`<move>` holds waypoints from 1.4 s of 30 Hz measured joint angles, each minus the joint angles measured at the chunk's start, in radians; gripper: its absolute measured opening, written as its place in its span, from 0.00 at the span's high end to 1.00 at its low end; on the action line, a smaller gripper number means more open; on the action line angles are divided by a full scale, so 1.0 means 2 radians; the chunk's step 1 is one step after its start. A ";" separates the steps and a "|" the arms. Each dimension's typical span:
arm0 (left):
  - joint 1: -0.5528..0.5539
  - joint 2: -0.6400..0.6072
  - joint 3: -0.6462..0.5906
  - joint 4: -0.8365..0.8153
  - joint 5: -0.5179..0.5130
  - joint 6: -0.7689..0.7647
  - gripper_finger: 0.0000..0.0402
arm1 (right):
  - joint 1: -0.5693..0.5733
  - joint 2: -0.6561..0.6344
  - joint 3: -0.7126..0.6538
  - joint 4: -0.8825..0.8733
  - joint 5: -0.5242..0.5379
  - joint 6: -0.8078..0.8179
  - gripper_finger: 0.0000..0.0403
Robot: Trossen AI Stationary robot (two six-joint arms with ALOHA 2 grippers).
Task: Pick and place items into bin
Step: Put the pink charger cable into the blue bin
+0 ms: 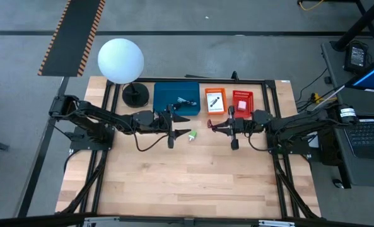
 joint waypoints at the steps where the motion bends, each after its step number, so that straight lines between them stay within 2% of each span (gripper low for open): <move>1: 0.000 0.000 0.000 0.000 0.001 0.000 0.48 | 0.000 0.008 0.000 0.009 0.000 0.000 0.99; 6: 0.000 0.000 0.000 0.001 0.013 0.000 0.48 | 0.000 0.045 0.004 0.059 0.000 0.000 0.99; 20: 0.000 0.000 0.001 0.034 0.013 -0.011 0.48 | 0.000 0.186 0.117 0.057 -0.014 -0.001 0.99; 25: 0.000 0.000 0.001 0.032 0.017 -0.011 0.49 | 0.000 0.214 0.149 0.053 -0.033 -0.013 0.99; 31: 0.000 0.000 0.001 0.040 0.053 -0.012 0.50 | 0.000 0.235 0.170 0.046 -0.038 -0.026 0.99; 37: 0.000 0.000 0.001 0.039 0.057 -0.012 0.60 | 0.000 0.235 0.171 0.046 -0.038 -0.028 0.99; 42: 0.000 0.000 0.001 0.036 0.066 -0.011 0.78 | 0.000 0.235 0.171 0.045 -0.038 -0.028 0.99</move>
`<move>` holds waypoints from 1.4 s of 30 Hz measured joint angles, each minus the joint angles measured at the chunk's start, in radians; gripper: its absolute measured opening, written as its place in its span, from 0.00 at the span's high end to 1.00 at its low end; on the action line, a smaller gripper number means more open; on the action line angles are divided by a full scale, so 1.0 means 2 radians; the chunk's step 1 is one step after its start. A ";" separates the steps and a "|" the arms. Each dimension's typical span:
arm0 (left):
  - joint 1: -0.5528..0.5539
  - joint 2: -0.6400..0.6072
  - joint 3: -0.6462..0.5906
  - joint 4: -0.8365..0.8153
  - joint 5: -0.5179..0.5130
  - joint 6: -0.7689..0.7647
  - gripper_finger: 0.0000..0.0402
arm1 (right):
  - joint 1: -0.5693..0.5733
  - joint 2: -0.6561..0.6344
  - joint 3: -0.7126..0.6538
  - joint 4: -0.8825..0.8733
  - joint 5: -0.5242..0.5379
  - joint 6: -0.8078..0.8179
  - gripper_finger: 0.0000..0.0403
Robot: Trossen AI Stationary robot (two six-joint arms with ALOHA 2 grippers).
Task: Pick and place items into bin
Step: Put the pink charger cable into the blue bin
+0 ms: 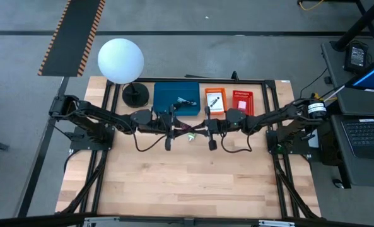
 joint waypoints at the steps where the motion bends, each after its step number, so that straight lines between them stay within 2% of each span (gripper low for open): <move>1: 0.000 0.000 0.000 -0.003 0.007 0.000 0.83 | 0.000 0.000 0.000 -0.001 -0.001 0.000 0.99; 4: 0.001 0.000 0.000 -0.006 0.026 0.005 0.95 | 0.001 0.000 0.000 -0.002 -0.007 0.000 0.99; 15: 0.001 0.000 0.000 -0.008 0.025 0.019 0.96 | 0.003 0.000 0.000 -0.002 -0.002 0.019 0.96; 19: 0.000 0.000 0.000 -0.010 0.027 0.019 0.96 | 0.010 0.000 0.000 -0.002 0.005 0.024 0.88; 25: 0.000 0.000 0.000 -0.013 0.029 0.021 0.96 | 0.016 -0.005 0.000 -0.004 0.007 0.003 0.69; 32: 0.000 -0.009 0.000 -0.022 0.027 0.025 0.96 | 0.016 -0.048 0.000 -0.048 0.006 0.018 0.53; 37: 0.000 -0.039 0.000 -0.066 0.019 0.037 0.96 | 0.016 -0.089 0.000 -0.118 0.004 0.041 0.52; 42: 0.004 -0.073 0.000 -0.129 -0.013 0.068 0.96 | 0.017 -0.123 0.000 -0.168 0.014 0.043 0.59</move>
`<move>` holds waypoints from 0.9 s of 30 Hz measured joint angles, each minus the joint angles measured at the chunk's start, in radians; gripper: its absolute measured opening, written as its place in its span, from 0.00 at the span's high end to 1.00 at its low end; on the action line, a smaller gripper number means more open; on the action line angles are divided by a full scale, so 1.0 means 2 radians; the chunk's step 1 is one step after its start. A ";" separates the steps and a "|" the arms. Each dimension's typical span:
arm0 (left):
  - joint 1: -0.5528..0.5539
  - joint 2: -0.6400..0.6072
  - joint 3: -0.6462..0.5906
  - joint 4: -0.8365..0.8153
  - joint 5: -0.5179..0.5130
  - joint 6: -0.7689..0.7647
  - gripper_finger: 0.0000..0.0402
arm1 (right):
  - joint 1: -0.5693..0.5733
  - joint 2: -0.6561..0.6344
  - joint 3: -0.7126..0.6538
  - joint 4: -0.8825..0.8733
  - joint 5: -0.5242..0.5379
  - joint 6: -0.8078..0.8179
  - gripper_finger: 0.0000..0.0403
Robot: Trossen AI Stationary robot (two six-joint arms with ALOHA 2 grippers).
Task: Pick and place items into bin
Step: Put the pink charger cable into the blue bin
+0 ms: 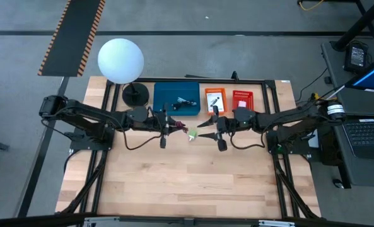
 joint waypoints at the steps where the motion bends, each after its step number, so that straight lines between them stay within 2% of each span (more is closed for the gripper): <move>1: 0.004 -0.006 0.000 -0.012 -0.001 0.002 0.96 | 0.001 -0.005 0.000 -0.008 0.001 -0.001 0.61; 6: 0.026 -0.034 0.000 -0.061 -0.001 -0.001 0.96 | 0.006 -0.033 -0.011 -0.037 0.002 -0.002 0.75; 12: 0.039 -0.061 0.000 -0.088 0.015 0.017 0.96 | 0.006 -0.077 -0.056 -0.011 0.004 -0.002 0.98; 18: 0.039 -0.075 0.000 -0.129 0.006 0.024 0.96 | 0.006 -0.134 -0.097 -0.020 0.050 0.016 0.99; 22: 0.039 -0.080 0.000 -0.147 -0.028 0.031 0.96 | 0.007 -0.164 -0.117 -0.021 0.065 0.027 0.99; 27: 0.051 -0.080 0.000 -0.146 -0.036 0.027 0.96 | 0.009 -0.183 -0.128 -0.031 0.067 0.040 1.00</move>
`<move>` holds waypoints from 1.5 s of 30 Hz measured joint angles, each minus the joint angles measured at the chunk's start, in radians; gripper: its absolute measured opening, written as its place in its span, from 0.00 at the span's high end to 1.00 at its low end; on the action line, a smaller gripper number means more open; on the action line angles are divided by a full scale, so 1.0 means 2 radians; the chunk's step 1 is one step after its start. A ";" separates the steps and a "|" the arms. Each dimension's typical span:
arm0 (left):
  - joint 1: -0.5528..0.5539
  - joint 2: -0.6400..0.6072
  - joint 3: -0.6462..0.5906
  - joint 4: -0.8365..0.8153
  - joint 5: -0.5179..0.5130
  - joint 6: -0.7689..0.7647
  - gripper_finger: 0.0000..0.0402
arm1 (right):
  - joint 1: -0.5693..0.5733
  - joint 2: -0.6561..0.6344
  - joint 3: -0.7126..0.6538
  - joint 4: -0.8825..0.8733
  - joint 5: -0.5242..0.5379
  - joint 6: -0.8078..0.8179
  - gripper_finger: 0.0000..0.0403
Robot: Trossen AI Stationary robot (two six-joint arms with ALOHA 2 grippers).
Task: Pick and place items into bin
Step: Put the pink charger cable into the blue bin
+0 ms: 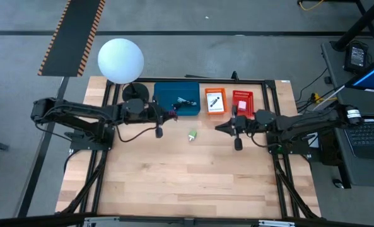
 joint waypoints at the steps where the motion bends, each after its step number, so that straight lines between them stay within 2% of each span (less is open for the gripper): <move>1: 0.004 0.000 0.000 0.000 -0.009 -0.006 0.96 | 0.001 -0.001 -0.002 0.000 0.000 0.003 1.00; 10: 0.037 0.000 0.000 0.000 -0.063 -0.026 0.96 | 0.022 -0.002 -0.004 -0.033 0.081 0.024 1.00; 19: 0.043 0.000 0.000 0.000 -0.181 -0.030 0.96 | 0.026 -0.002 -0.004 -0.033 0.128 0.027 1.00; 24: 0.043 0.000 0.000 0.000 -0.237 -0.030 0.96 | 0.026 -0.002 -0.004 -0.033 0.131 0.027 1.00; 45: 0.054 0.004 0.000 -0.011 -0.238 -0.080 0.96 | 0.026 -0.002 -0.004 -0.032 0.131 0.025 1.00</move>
